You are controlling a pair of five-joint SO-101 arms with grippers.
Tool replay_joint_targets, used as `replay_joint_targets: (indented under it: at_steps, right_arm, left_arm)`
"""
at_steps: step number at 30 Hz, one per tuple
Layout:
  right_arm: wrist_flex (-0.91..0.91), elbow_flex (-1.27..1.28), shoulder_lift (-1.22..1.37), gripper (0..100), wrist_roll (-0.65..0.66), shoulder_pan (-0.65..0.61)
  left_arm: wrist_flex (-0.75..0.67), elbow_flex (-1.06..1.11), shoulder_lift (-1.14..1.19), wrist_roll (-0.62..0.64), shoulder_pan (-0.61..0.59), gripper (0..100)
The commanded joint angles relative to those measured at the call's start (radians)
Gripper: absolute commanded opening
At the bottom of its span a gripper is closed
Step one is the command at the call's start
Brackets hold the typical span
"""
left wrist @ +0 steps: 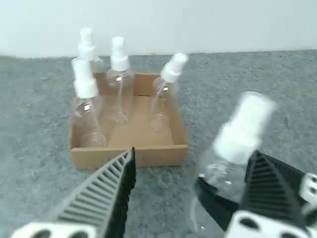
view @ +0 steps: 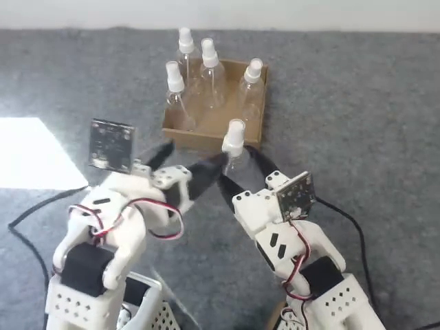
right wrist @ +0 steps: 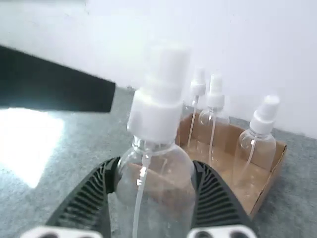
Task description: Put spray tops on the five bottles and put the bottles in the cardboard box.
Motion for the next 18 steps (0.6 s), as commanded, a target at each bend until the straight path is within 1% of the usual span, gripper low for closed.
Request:
replay_joint_targets:
  at_steps: [1,4,6,9,14,18]
  right_arm:
    - [-0.101,-0.028,-0.016,1.3,-0.008,0.044]
    - [-0.166,-0.034,-0.016,1.3,-0.008,0.076]
    - [-0.205,-0.034,-0.016,1.3,-0.006,0.082]
    - [-0.231,-0.054,-0.015,1.3,-0.006,0.091]
    - [-0.239,-0.126,-0.015,1.3,-0.006,0.127]
    - [-0.239,-0.169,-0.015,1.3,-0.006,0.130]
  left_arm:
    - [-0.037,-0.044,-0.012,0.083,-0.124,33]
    - [-0.041,-0.044,-0.012,0.133,-0.204,33]
    - [-0.041,-0.044,-0.012,0.152,-0.227,33]
    - [-0.051,-0.028,-0.012,0.164,-0.235,33]
    - [-0.158,0.051,-0.012,0.166,-0.236,33]
    - [-0.175,0.068,-0.012,0.166,-0.238,33]
